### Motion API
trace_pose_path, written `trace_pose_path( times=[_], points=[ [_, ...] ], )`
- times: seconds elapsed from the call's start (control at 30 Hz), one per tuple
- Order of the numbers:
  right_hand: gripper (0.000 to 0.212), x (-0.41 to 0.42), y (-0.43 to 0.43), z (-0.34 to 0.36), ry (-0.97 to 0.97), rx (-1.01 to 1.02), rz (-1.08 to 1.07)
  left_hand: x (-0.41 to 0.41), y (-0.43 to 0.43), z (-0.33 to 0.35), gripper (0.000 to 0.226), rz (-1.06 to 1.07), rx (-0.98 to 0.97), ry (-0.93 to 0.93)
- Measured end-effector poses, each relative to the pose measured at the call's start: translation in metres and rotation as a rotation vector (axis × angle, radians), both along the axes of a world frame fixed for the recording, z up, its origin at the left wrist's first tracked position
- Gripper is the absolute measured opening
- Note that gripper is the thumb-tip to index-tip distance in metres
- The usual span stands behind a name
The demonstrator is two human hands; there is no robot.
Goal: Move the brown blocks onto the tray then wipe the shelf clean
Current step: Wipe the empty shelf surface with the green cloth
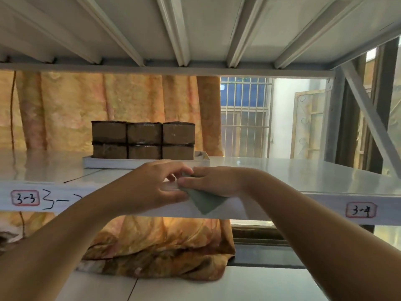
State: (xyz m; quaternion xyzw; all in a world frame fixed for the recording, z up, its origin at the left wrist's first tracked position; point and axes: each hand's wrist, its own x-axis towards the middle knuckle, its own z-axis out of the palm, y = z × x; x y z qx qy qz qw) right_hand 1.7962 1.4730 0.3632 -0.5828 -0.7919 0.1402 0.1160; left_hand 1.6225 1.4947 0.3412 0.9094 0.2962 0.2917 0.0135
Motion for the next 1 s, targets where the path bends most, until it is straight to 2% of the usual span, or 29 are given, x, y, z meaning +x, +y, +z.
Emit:
trace_pose_path(
  times=[0.2,0.33,0.5,0.6,0.8,0.87,1.0],
  points=[
    [0.053,0.047,-0.017,-0.001,0.006,0.081,-0.073,0.047,-0.006,0.016,0.034,-0.014,0.094,0.147],
    [0.050,0.081,-0.030,0.004,-0.029,0.037,-0.160,0.073,-0.004,0.016,0.034,-0.012,0.136,0.165],
    [0.056,0.114,-0.022,0.007,-0.100,-0.055,-0.226,0.091,0.009,0.017,0.042,-0.026,0.061,0.169],
    [0.056,0.115,-0.006,0.009,-0.148,-0.098,-0.228,0.097,0.017,0.017,0.031,-0.013,0.018,0.181],
    [0.056,0.123,0.015,0.009,-0.055,-0.152,-0.275,0.098,0.023,0.014,0.020,-0.013,-0.047,0.177],
    [0.062,0.124,0.027,0.012,-0.066,-0.188,-0.336,0.098,0.023,0.015,0.019,-0.030,-0.082,0.153],
    [0.088,0.122,0.060,0.014,-0.125,-0.199,-0.455,0.095,0.024,0.015,0.024,-0.068,-0.115,0.143]
  ],
)
